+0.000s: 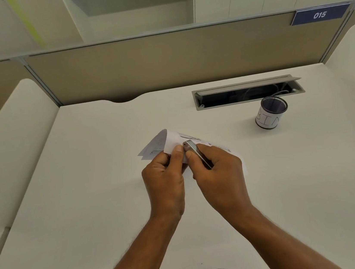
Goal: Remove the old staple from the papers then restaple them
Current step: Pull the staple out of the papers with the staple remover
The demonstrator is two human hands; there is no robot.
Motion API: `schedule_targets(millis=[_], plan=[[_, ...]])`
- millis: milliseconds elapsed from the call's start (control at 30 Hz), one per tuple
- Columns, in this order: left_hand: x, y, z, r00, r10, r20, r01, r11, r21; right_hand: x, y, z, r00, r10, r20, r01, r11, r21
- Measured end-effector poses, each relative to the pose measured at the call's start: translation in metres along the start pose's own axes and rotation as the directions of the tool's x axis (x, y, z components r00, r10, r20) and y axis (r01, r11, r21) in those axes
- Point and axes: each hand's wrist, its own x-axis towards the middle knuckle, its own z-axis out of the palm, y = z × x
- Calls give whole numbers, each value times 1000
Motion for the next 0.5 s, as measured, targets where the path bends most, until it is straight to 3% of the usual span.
schedule_targets(millis=[267,500], plan=[[-2,1,2,1000,6,-9,-6,998,-62,1,-4,-7,971,213,110,-234,944,233],[-2,1,3,1000,-22,-3,22,995,-93,4,-8,-11,890,377,256,-455,758,467]])
